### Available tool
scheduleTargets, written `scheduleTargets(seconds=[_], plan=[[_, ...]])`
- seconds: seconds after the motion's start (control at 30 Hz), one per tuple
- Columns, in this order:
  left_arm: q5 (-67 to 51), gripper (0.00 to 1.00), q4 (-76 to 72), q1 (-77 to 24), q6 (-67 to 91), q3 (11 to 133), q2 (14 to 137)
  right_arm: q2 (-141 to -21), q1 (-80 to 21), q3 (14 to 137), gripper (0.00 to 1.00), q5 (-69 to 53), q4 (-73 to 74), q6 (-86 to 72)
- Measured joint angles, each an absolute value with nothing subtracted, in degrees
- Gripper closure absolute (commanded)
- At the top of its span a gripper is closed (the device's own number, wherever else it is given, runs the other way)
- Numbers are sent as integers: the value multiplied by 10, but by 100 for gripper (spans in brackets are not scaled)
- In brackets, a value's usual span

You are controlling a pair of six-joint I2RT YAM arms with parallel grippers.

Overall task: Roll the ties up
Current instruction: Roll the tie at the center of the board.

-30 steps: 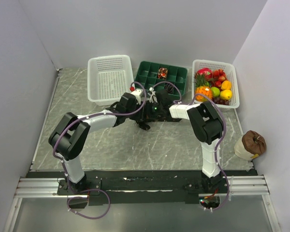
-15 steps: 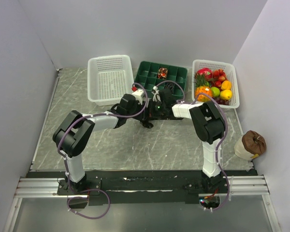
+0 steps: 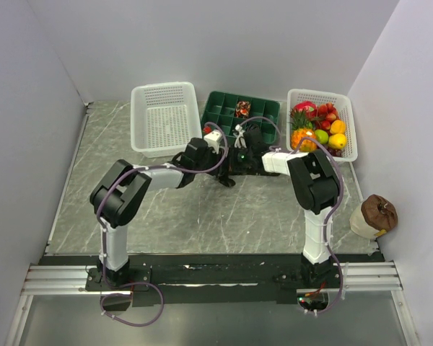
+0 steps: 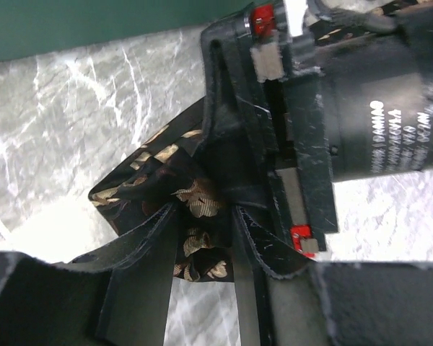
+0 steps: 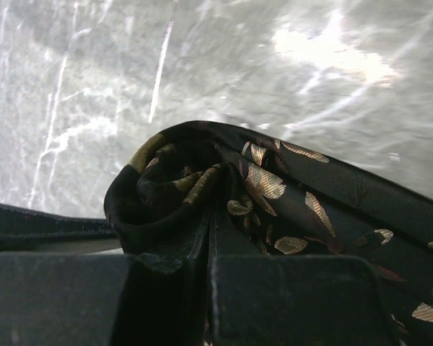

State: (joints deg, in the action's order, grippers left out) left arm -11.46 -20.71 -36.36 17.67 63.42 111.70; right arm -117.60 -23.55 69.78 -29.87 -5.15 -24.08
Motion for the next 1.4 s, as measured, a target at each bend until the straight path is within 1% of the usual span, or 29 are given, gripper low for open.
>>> scheduleTargets(seconds=[0.17,0.27,0.3,0.4,0.6,0.77,0.97,1.4], plan=[[-101,61,-190,-375,172,664,1136,-1163,-226,698,93,-280,-24,-211],[-90,68,-192,-382,176,664,1136,-1154,-225,698,92,-268,-6,-194],[-86,74,-194,-384,178,663,1136,-1149,-225,698,92,-262,4,-190],[-64,82,-201,-394,182,652,1136,-1126,-227,684,90,-242,29,-181],[-25,93,-216,-409,194,636,1136,-1067,-229,645,89,-241,69,-173],[0,96,-241,-412,215,616,1131,-1015,-234,626,88,-262,70,-173],[12,97,-259,-405,239,588,1117,-1021,-232,627,89,-249,67,-173],[14,98,-247,-391,257,583,1111,-1065,-232,645,89,-117,69,-185]])
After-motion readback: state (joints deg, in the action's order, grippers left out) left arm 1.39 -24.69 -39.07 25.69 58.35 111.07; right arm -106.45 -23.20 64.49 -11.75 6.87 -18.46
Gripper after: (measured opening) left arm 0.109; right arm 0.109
